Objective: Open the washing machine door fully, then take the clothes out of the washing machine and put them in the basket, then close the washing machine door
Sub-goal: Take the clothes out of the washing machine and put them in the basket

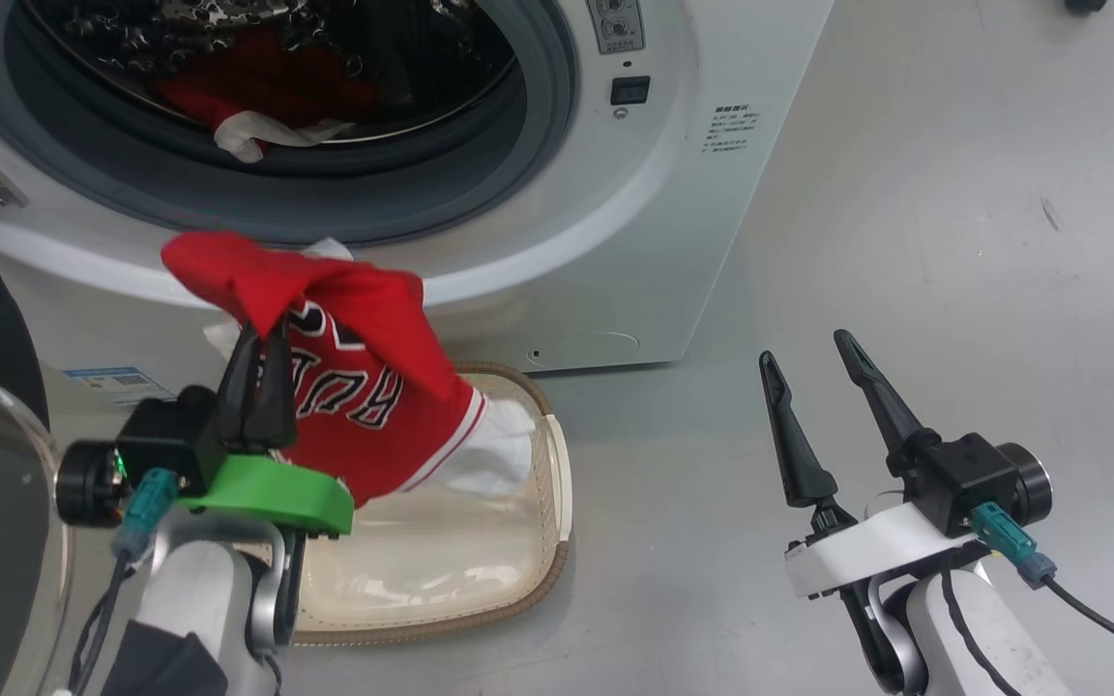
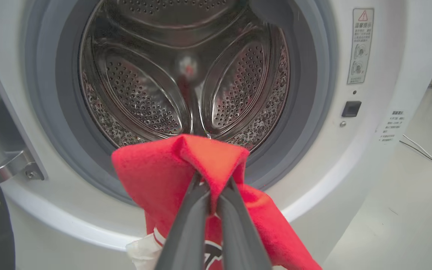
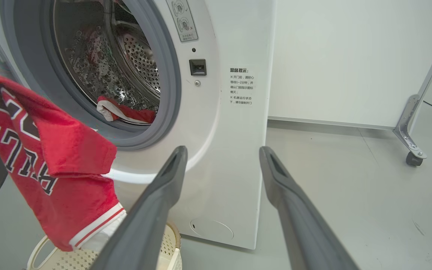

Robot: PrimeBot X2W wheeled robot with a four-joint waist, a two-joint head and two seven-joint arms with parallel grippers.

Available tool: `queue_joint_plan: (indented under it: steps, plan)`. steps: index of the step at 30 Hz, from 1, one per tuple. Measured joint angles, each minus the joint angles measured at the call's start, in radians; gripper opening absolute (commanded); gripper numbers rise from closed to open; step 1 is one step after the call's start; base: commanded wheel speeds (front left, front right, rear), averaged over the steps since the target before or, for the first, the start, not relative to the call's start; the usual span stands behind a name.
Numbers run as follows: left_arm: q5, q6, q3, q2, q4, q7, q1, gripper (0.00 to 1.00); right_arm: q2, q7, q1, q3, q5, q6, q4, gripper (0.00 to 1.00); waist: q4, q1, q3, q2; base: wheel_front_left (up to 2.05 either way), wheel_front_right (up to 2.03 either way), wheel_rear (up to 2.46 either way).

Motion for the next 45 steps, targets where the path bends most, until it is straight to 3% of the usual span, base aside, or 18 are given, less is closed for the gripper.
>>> queue_joint_plan:
  steps: [8,19,45]
  plan:
    - [-0.028,0.018,0.008,0.0,0.044,0.009,0.107,0.0,0.001,0.0,0.002,0.008,-0.006,0.003,-0.019,1.0,-0.014,0.0,0.014,0.0,0.0,0.0,0.0]
    - [-0.047,0.03,0.041,0.003,0.086,0.033,0.114,0.0,0.002,0.0,-0.004,0.012,-0.005,0.008,-0.06,1.0,-0.066,0.0,0.086,0.0,0.0,0.0,0.0]
    - [-0.109,0.033,0.11,0.058,0.472,0.218,-0.102,0.0,0.009,0.0,-0.112,0.05,0.061,0.006,-0.12,1.0,-0.229,0.0,0.34,0.0,0.0,0.0,0.0]
